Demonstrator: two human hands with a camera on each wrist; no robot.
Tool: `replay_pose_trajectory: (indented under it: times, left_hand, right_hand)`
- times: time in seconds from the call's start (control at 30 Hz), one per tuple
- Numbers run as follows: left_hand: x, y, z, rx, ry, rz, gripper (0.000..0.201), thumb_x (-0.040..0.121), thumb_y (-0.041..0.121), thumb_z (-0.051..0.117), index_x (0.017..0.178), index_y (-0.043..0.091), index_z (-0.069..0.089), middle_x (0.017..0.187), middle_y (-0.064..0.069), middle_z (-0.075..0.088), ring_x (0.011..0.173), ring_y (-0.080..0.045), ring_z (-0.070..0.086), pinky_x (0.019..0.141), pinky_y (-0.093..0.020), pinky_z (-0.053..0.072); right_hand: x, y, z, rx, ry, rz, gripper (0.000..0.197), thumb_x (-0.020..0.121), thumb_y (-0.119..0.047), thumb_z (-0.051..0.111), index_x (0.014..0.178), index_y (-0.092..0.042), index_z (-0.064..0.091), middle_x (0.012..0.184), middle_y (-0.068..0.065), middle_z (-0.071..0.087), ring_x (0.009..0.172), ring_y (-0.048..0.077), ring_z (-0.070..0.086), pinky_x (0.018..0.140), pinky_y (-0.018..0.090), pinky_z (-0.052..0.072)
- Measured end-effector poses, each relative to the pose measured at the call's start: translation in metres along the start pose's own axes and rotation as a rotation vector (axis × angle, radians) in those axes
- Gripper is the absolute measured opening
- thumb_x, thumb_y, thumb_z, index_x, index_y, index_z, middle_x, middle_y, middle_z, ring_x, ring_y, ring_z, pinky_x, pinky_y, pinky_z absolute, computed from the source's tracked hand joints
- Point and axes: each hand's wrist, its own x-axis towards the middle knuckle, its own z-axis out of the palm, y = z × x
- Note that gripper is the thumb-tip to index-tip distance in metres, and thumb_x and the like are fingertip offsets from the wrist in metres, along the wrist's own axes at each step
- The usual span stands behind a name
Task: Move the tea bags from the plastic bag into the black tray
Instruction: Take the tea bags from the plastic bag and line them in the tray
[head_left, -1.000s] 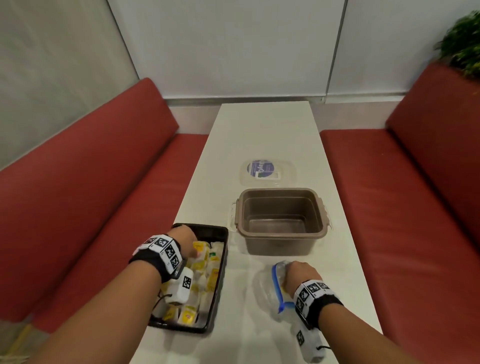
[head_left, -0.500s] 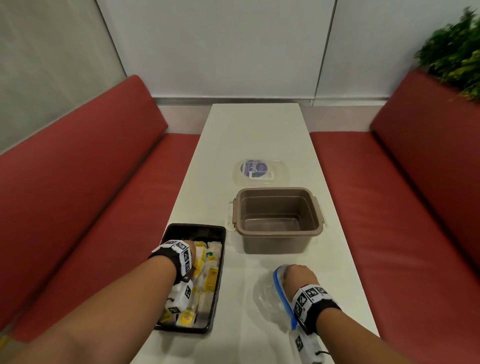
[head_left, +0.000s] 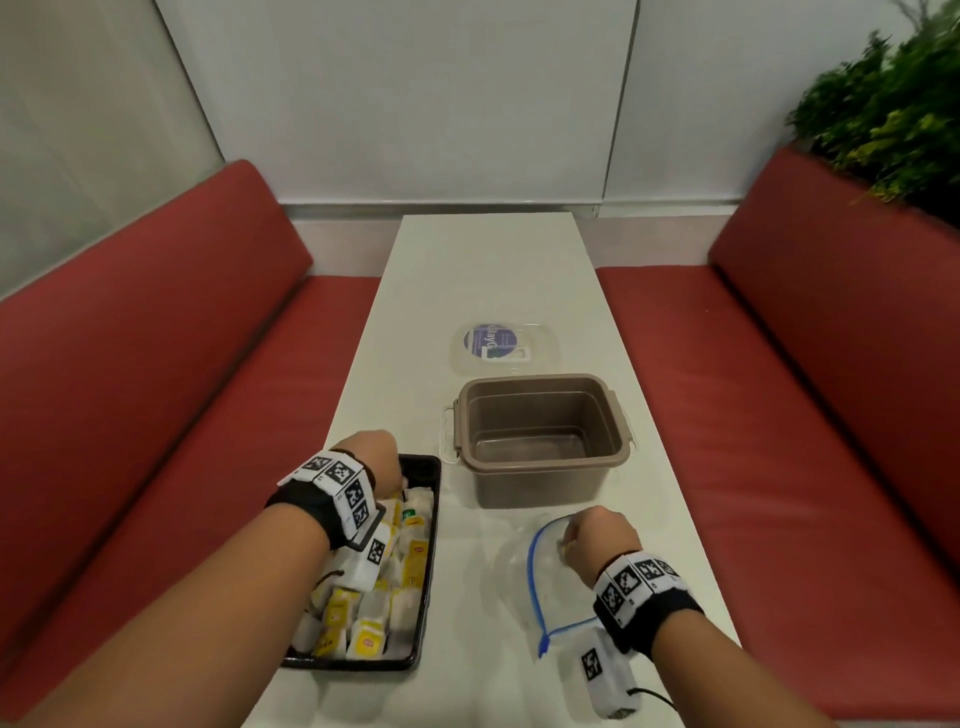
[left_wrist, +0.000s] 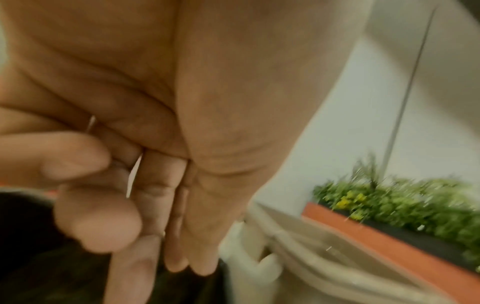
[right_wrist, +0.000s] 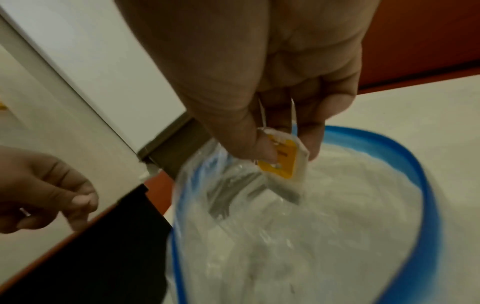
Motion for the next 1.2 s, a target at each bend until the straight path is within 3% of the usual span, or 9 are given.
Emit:
replay_pose_trajectory:
  times: [0.23, 0.33, 0.4, 0.5, 0.6, 0.73, 0.9, 1.07, 1.2]
  left_hand:
    - [-0.039, 0.071, -0.005, -0.306, -0.035, 0.579, 0.014, 0.082, 0.035, 0.075, 0.091, 0.025, 0.077, 0.085, 0.011, 0.072, 0.08, -0.004, 0.064, 0.072, -0.019, 0.049]
    - [-0.038, 0.097, 0.023, -0.252, -0.109, 0.656, 0.033, 0.077, 0.044, 0.078, 0.103, 0.025, 0.074, 0.094, 0.008, 0.073, 0.086, -0.007, 0.066, 0.08, -0.026, 0.054]
    - [-0.036, 0.103, 0.036, -0.289, -0.072, 0.675, 0.036, 0.074, 0.051, 0.077, 0.097, 0.024, 0.074, 0.089, 0.007, 0.072, 0.081, -0.008, 0.065, 0.077, -0.032, 0.054]
    - [-0.038, 0.106, 0.042, -0.353, 0.017, 0.672, 0.03, 0.075, 0.052, 0.076, 0.086, 0.024, 0.07, 0.077, 0.009, 0.066, 0.069, -0.002, 0.057, 0.063, -0.022, 0.045]
    - [-0.044, 0.102, 0.038, -0.409, 0.065, 0.692, 0.031, 0.074, 0.05, 0.079, 0.093, 0.028, 0.069, 0.081, 0.017, 0.064, 0.073, 0.008, 0.055, 0.063, -0.011, 0.038]
    - [-0.043, 0.088, 0.031, -0.47, 0.076, 0.616, 0.026, 0.069, 0.045, 0.084, 0.084, 0.025, 0.075, 0.077, 0.011, 0.07, 0.07, 0.0, 0.061, 0.069, -0.022, 0.052]
    - [-0.047, 0.058, 0.016, -0.421, 0.143, 0.551, 0.021, 0.071, 0.045, 0.082, 0.074, 0.027, 0.073, 0.077, 0.013, 0.068, 0.068, 0.001, 0.057, 0.063, -0.017, 0.041]
    - [-0.043, 0.004, -0.006, -0.456, 0.261, 0.378, 0.026, 0.073, 0.04, 0.081, 0.064, 0.019, 0.069, 0.061, 0.009, 0.064, 0.056, -0.001, 0.054, 0.054, -0.016, 0.041]
    - [-0.027, -0.034, -0.004, -0.335, 0.205, 0.178, 0.033, 0.076, 0.041, 0.078, 0.063, 0.013, 0.068, 0.056, 0.005, 0.06, 0.054, -0.009, 0.055, 0.052, -0.022, 0.042]
  right_hand:
    - [-0.021, 0.002, -0.042, 0.208, 0.022, -0.229, 0.019, 0.086, -0.013, 0.061, 0.095, -0.022, 0.075, 0.088, -0.006, 0.067, 0.083, 0.013, 0.061, 0.074, 0.02, 0.044]
    - [-0.028, -0.004, -0.056, 0.308, 0.077, -0.339, 0.014, 0.082, -0.014, 0.069, 0.083, -0.028, 0.07, 0.078, -0.014, 0.062, 0.074, 0.007, 0.058, 0.067, 0.016, 0.043]
    - [-0.03, -0.005, -0.058, 0.411, 0.093, -0.387, 0.021, 0.079, -0.01, 0.071, 0.075, -0.03, 0.064, 0.075, -0.01, 0.065, 0.07, 0.006, 0.061, 0.065, 0.016, 0.048]
    - [-0.031, -0.006, -0.056, 0.51, 0.108, -0.406, 0.023, 0.077, -0.007, 0.073, 0.074, -0.027, 0.062, 0.073, -0.005, 0.066, 0.064, 0.006, 0.06, 0.061, 0.017, 0.048]
    - [-0.031, -0.007, -0.053, 0.579, 0.115, -0.407, 0.024, 0.077, -0.006, 0.074, 0.077, -0.025, 0.06, 0.071, -0.006, 0.064, 0.061, 0.004, 0.057, 0.061, 0.019, 0.049]
    - [-0.032, -0.016, -0.05, 0.711, 0.074, -0.429, 0.029, 0.077, -0.001, 0.073, 0.088, -0.02, 0.054, 0.081, 0.006, 0.068, 0.07, 0.021, 0.067, 0.07, 0.031, 0.059]
    - [-0.032, -0.036, -0.044, 0.825, 0.053, -0.462, 0.026, 0.081, -0.01, 0.074, 0.096, -0.021, 0.055, 0.085, 0.005, 0.071, 0.077, 0.023, 0.068, 0.078, 0.037, 0.059]
    - [-0.016, -0.023, -0.037, 0.348, 0.193, -0.253, 0.027, 0.085, -0.035, 0.069, 0.104, -0.019, 0.056, 0.095, -0.004, 0.065, 0.086, 0.015, 0.062, 0.078, 0.029, 0.052]
    - [-0.005, -0.008, -0.023, -0.014, -0.021, -0.083, 0.054, 0.078, -0.059, 0.066, 0.111, -0.018, 0.057, 0.106, 0.003, 0.067, 0.095, 0.022, 0.064, 0.078, 0.031, 0.051]
